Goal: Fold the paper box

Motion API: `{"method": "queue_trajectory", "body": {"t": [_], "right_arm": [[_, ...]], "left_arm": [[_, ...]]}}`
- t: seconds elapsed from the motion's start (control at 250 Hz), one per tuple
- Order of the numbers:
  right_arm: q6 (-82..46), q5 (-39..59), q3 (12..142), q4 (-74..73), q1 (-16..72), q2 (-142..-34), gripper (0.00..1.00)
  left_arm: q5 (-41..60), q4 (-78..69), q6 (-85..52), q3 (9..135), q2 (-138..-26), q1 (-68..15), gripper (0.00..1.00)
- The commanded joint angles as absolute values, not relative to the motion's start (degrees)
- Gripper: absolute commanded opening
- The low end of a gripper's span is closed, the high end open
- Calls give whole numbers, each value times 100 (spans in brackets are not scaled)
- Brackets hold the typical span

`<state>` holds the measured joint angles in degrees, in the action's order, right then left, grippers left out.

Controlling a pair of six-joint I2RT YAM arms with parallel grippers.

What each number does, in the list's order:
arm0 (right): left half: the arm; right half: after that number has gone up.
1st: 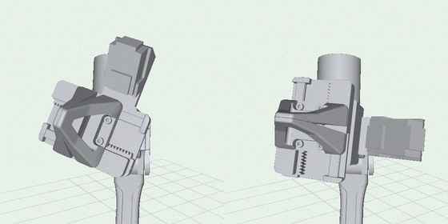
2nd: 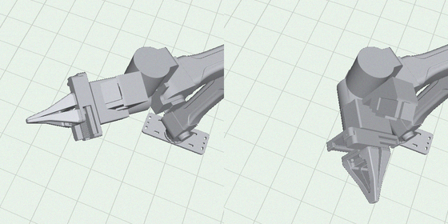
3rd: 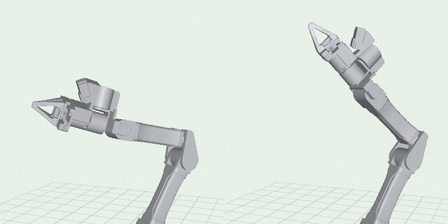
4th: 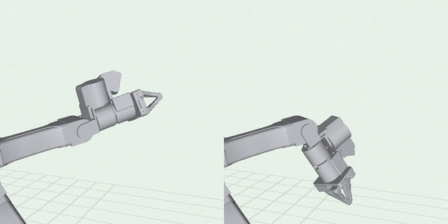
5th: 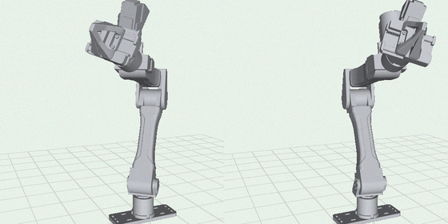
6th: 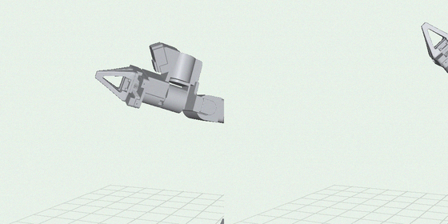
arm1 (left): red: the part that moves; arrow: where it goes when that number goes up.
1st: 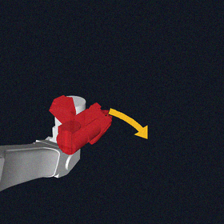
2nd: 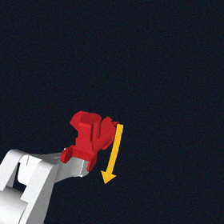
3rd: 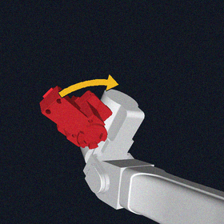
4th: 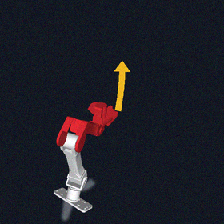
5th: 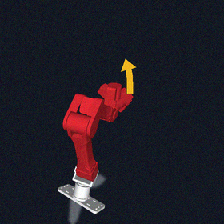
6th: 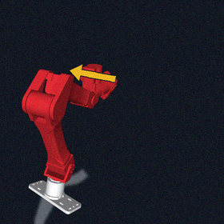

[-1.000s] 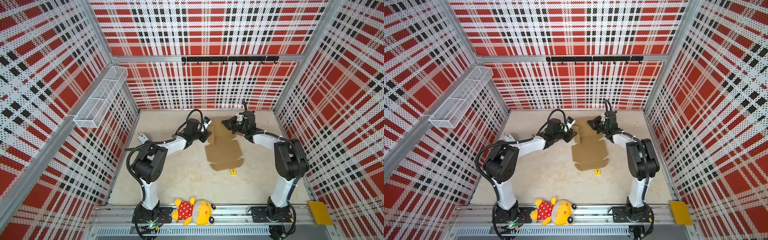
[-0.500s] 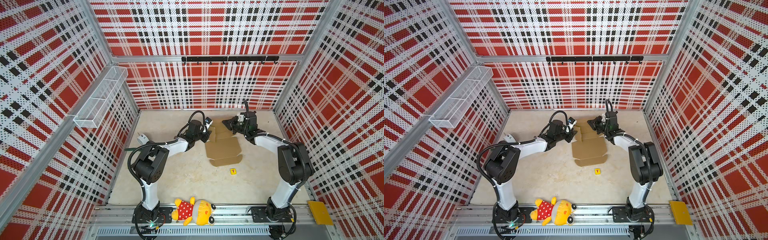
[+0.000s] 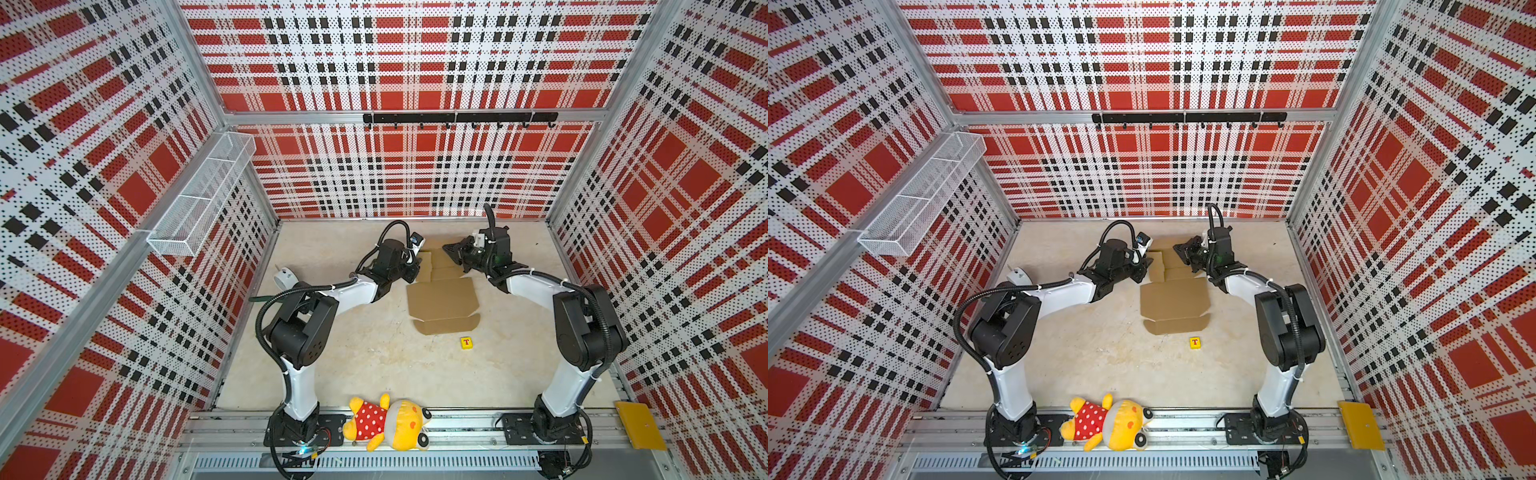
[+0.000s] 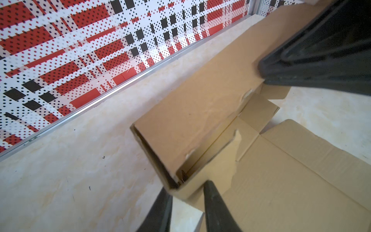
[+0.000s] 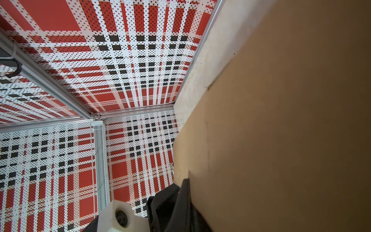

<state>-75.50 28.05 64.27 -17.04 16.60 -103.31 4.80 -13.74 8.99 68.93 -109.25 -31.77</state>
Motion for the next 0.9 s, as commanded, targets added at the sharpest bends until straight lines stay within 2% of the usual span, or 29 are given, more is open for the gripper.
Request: {"method": "queue_trajectory", "body": {"t": [0.0, 0.288, 0.664, 0.72, 0.788, 0.896], "right_arm": [[-7571, 2818, 6353, -1848, 1761, -10151, 0], [-7635, 2547, 6092, -1904, 1900, -10138, 0], [-7823, 2471, 5929, -2094, 1936, -9970, 0], [-7868, 2506, 5986, -2136, 1925, -9953, 0], [-7829, 2510, 6079, -2067, 1931, -9941, 0], [-7845, 2481, 6052, -2032, 1951, -9927, 0]], "left_arm": [[231, -1726, 800, 7096, -10973, -3267, 29], [209, -2275, 732, 6927, -11107, -3342, 29], [11, -2478, 803, 6837, -11233, -3524, 21], [22, -2479, 821, 6834, -11208, -3530, 23], [93, -2522, 895, 6799, -11214, -3527, 30], [137, -2562, 945, 6818, -11240, -3523, 32]]}}
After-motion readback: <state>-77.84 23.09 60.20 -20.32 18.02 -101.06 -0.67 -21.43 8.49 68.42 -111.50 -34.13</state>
